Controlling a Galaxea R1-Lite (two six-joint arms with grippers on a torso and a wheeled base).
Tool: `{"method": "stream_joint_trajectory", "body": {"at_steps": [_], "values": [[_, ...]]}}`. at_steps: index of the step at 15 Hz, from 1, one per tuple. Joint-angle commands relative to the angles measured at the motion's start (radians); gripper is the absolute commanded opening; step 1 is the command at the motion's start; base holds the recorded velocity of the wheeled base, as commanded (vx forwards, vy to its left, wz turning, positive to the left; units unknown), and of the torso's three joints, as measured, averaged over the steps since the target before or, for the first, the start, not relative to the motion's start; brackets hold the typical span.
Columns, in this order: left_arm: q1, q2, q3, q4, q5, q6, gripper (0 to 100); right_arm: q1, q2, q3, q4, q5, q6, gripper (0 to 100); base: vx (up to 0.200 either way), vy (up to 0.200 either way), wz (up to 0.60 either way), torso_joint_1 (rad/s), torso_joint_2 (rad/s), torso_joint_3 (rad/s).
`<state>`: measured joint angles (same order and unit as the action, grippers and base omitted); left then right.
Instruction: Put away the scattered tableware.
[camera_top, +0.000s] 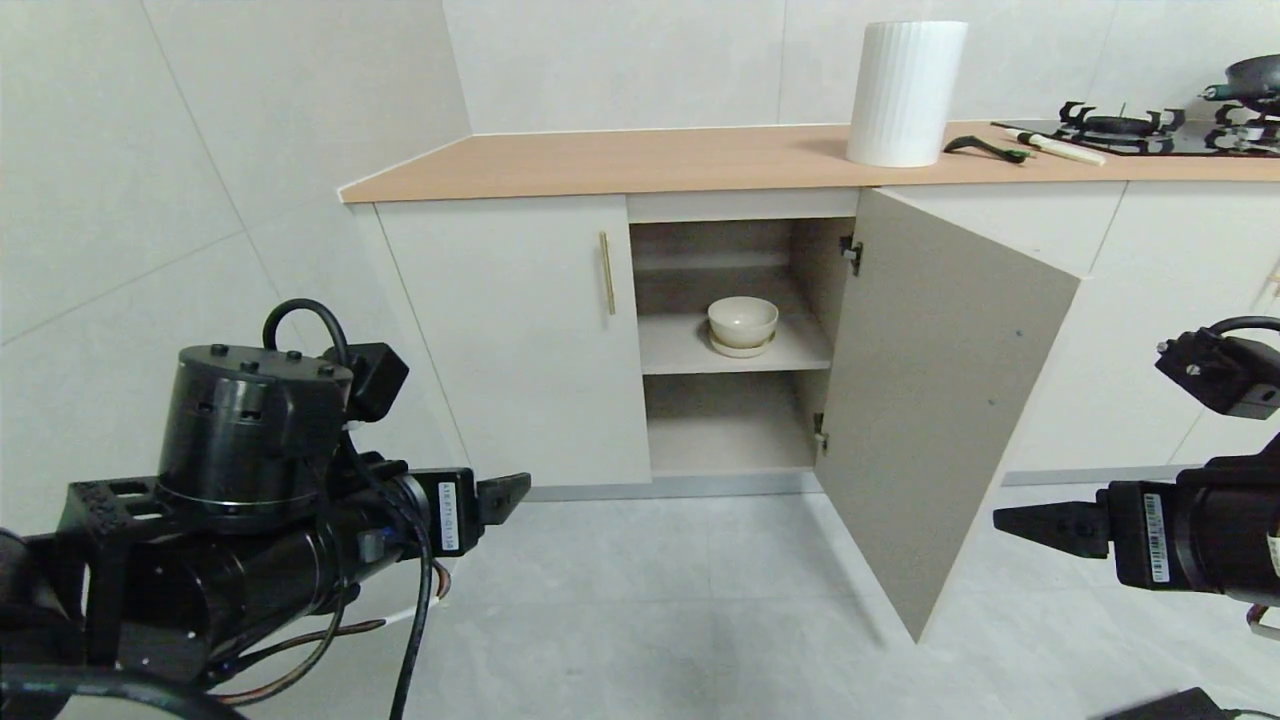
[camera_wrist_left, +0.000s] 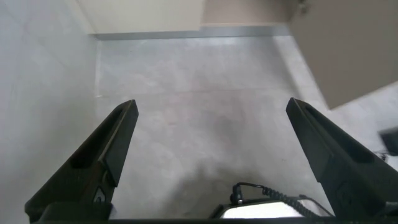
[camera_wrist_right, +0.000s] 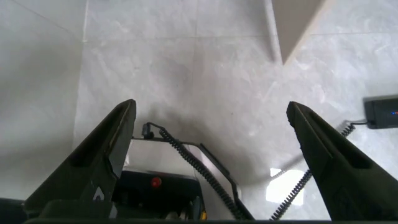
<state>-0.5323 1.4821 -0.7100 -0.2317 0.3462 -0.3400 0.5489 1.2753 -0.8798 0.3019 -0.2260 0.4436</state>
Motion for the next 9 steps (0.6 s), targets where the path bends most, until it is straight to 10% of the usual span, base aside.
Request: {"method": "stream_joint_trajectory", "body": {"at_steps": [1,9], "values": [[0.000,0.006,0.001,-0.001,0.001,-0.002,100,0.000,0.002,0.001,0.000,0.000,0.000,100,0.000,0.000,0.00,0.000,0.00,0.000],[0.000,0.015,-0.003,-0.001,0.039,-0.001,100,0.000,0.010,0.001,0.000,0.000,0.000,100,0.000,0.000,0.00,0.000,0.00,0.000]]}}
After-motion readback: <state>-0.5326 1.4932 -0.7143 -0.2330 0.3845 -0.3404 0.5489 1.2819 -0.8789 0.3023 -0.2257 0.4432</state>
